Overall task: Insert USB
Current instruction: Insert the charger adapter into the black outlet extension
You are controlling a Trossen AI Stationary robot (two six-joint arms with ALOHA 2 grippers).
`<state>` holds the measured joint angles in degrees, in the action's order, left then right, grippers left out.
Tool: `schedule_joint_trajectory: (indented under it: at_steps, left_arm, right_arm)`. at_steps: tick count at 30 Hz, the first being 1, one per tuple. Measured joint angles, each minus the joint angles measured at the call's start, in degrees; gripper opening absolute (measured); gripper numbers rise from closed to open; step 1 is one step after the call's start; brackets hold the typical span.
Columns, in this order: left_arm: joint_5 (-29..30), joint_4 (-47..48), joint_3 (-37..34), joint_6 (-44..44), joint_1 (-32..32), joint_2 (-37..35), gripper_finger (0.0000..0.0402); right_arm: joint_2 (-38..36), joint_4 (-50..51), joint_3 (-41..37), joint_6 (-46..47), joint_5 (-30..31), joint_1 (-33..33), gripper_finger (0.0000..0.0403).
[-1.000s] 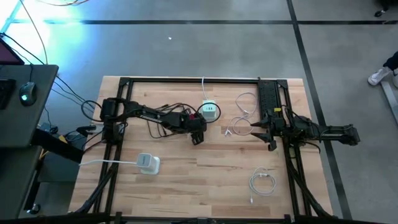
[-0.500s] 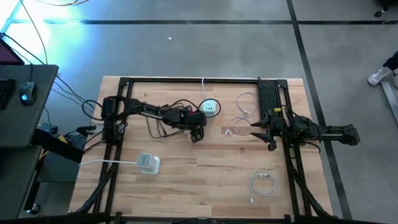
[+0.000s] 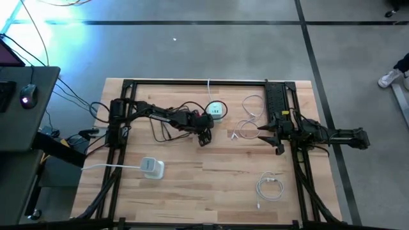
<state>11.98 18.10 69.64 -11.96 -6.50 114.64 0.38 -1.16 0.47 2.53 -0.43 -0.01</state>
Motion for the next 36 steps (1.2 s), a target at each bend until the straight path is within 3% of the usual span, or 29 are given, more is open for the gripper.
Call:
schedule_joint_trajectory:
  at_steps: [6,12,20,29,36]
  left_arm:
    - [-0.1,-0.6,0.1,0.2,0.8,0.4,0.012]
    - [-2.2,-5.6,-0.2,7.9,3.6,-0.6,0.0121]
    - [-12.1,-20.5,-0.1,18.3,7.5,-2.8,0.0121]
    - [-27.0,-36.7,-0.1,20.3,9.9,-3.9,0.0121]
    - [-27.8,-37.7,-0.1,20.2,11.3,-3.9,0.0121]
  right_arm:
    - [0.0,0.0,0.0,0.0,0.0,0.0,0.0176]
    - [0.0,0.0,0.0,0.0,0.0,0.0,0.0176]
    - [0.0,0.0,0.0,0.0,0.0,0.0,0.0176]
    - [0.0,0.0,0.0,0.0,0.0,0.0,0.0176]
    - [0.0,-0.3,0.0,2.8,0.1,0.0,0.0176]
